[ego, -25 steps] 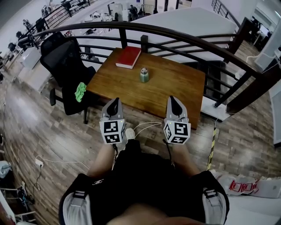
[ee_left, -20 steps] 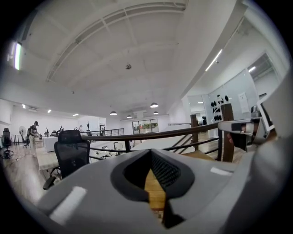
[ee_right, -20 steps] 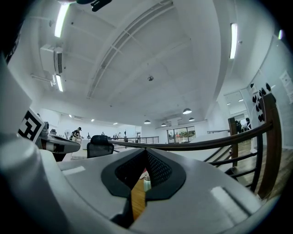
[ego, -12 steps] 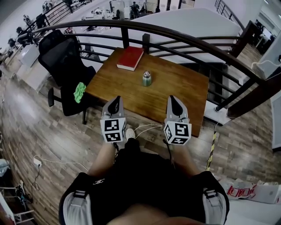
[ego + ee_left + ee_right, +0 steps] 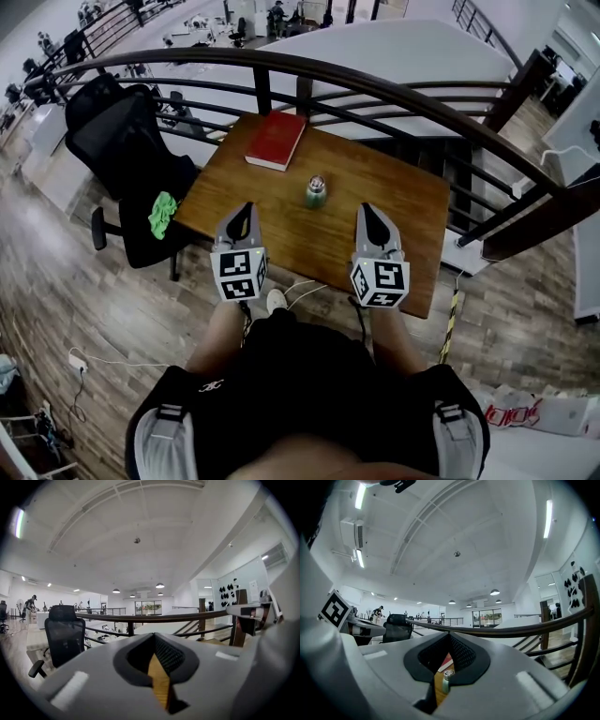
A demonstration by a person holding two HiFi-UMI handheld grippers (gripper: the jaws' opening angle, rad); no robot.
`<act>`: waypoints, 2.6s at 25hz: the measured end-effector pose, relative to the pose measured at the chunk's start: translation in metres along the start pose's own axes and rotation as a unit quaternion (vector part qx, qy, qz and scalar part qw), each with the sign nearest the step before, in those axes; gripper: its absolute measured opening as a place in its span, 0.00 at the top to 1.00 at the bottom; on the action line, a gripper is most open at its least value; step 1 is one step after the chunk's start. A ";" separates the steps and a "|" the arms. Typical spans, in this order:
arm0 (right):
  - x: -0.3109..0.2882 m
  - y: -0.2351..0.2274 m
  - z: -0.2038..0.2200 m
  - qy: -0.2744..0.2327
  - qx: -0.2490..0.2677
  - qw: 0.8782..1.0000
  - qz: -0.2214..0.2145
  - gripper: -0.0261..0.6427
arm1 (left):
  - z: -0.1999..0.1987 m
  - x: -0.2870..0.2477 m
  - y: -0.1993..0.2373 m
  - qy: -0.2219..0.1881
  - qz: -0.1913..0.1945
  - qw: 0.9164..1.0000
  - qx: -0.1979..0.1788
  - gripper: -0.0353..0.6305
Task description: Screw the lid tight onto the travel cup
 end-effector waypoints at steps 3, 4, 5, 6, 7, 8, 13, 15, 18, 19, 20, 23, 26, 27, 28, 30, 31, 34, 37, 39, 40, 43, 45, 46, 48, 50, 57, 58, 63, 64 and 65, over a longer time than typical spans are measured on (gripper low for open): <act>-0.035 0.000 -0.003 -0.005 0.002 1.000 -0.007 0.96 | -0.002 -0.035 0.014 0.005 0.012 1.000 0.004 0.87; -0.046 -0.001 -0.004 -0.006 0.003 1.000 -0.005 0.96 | -0.004 -0.046 0.019 0.006 0.017 1.000 0.005 0.87; -0.056 -0.002 -0.004 -0.006 0.004 1.000 -0.002 0.96 | -0.005 -0.057 0.022 0.007 0.023 1.000 0.005 0.87; -0.065 -0.005 -0.004 -0.005 0.004 1.000 0.002 0.96 | -0.007 -0.068 0.024 0.008 0.029 1.000 0.004 0.87; -0.072 -0.009 -0.003 -0.003 0.002 1.000 0.008 0.96 | -0.008 -0.078 0.025 0.009 0.035 0.999 0.002 0.87; -0.079 -0.013 -0.002 -0.001 0.001 1.000 0.013 0.96 | -0.010 -0.089 0.024 0.010 0.041 0.999 0.000 0.87; -0.112 -0.028 0.002 0.007 0.000 0.999 0.036 0.96 | -0.017 -0.137 0.028 0.009 0.074 0.997 0.003 0.87; -0.118 -0.032 0.003 0.007 0.001 0.999 0.048 0.96 | -0.015 -0.151 0.028 0.012 0.090 0.996 0.001 0.87; -0.124 -0.043 0.006 0.008 -0.004 0.998 0.065 0.96 | -0.012 -0.167 0.024 0.019 0.107 0.994 -0.006 0.87; -0.124 -0.048 0.008 0.009 -0.005 0.998 0.069 0.96 | -0.012 -0.171 0.022 0.021 0.110 0.994 -0.007 0.87; -0.125 -0.053 0.010 0.010 -0.006 0.997 0.071 0.96 | -0.011 -0.173 0.019 0.022 0.112 0.993 -0.010 0.87; -0.127 -0.066 0.016 0.012 -0.008 0.998 0.069 0.96 | -0.005 -0.180 0.013 0.032 0.115 0.993 -0.019 0.87; -0.130 -0.075 0.020 0.017 -0.006 0.999 0.045 0.96 | 0.000 -0.185 0.009 0.042 0.104 0.993 -0.019 0.87; -0.130 -0.079 0.022 0.019 -0.005 0.999 0.035 0.96 | 0.002 -0.186 0.007 0.045 0.101 0.994 -0.020 0.87; -0.131 -0.083 0.024 0.021 -0.004 0.999 0.024 0.96 | 0.003 -0.187 0.005 0.047 0.099 0.994 -0.023 0.87; -0.132 -0.092 0.028 0.026 -0.005 1.000 -0.004 0.96 | 0.005 -0.188 -0.002 0.049 0.107 0.992 -0.035 0.87; -0.133 -0.096 0.031 0.031 -0.008 0.999 -0.024 0.96 | 0.007 -0.187 -0.006 0.048 0.117 0.991 -0.041 0.87; -0.143 -0.102 0.043 0.058 -0.011 0.992 -0.112 0.96 | 0.013 -0.190 -0.015 0.045 0.165 0.984 -0.046 0.87; -0.148 -0.103 0.056 0.083 0.005 0.979 -0.186 0.84 | 0.022 -0.192 -0.025 0.047 0.219 0.973 -0.055 0.81; -0.148 -0.101 0.063 0.095 0.008 0.972 -0.216 0.76 | 0.029 -0.191 -0.034 0.046 0.255 0.963 -0.075 0.71; -0.148 -0.101 0.067 0.100 0.003 0.969 -0.227 0.73 | 0.033 -0.191 -0.037 0.047 0.269 0.958 -0.083 0.67; -0.151 -0.101 0.079 0.116 -0.015 0.962 -0.248 0.66 | 0.047 -0.193 -0.046 0.053 0.302 0.947 -0.096 0.60; -0.155 -0.100 0.088 0.127 -0.024 0.957 -0.258 0.64 | 0.057 -0.197 -0.050 0.059 0.319 0.941 -0.100 0.56; -0.157 -0.099 0.093 0.134 -0.026 0.955 -0.262 0.63 | 0.062 -0.199 -0.052 0.061 0.327 0.938 -0.101 0.55; -0.161 -0.097 0.102 0.152 -0.023 0.951 -0.269 0.62 | 0.072 -0.203 -0.056 0.061 0.341 0.933 -0.101 0.53; -0.165 -0.096 0.111 0.172 -0.016 0.944 -0.280 0.62 | 0.083 -0.206 -0.060 0.063 0.353 0.928 -0.098 0.51; -0.176 -0.084 0.147 0.250 0.031 0.915 -0.315 0.62 | 0.135 -0.216 -0.076 0.113 0.384 0.910 -0.110 0.48; -0.176 -0.084 0.151 0.255 0.030 0.913 -0.316 0.62 | 0.141 -0.216 -0.078 0.118 0.385 0.908 -0.114 0.48; -0.179 -0.083 0.172 0.285 0.029 0.900 -0.329 0.62 | 0.160 -0.219 -0.094 0.130 0.397 0.899 -0.134 0.48; -0.180 -0.081 0.175 0.290 0.033 0.897 -0.333 0.62 | 0.165 -0.220 -0.097 0.133 0.398 0.897 -0.140 0.48; -0.180 -0.079 0.178 0.294 0.037 0.894 -0.336 0.62 | 0.171 -0.221 -0.100 0.138 0.399 0.895 -0.145 0.48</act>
Point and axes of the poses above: the fingertips, and each gripper's own axes: x backward along the fingers, y to its left, z out of its underside, the point moved 7 cm from there along x, backward along the fingers, and after that the axes turned 8 degrees about -z, right-handed, at the moved point
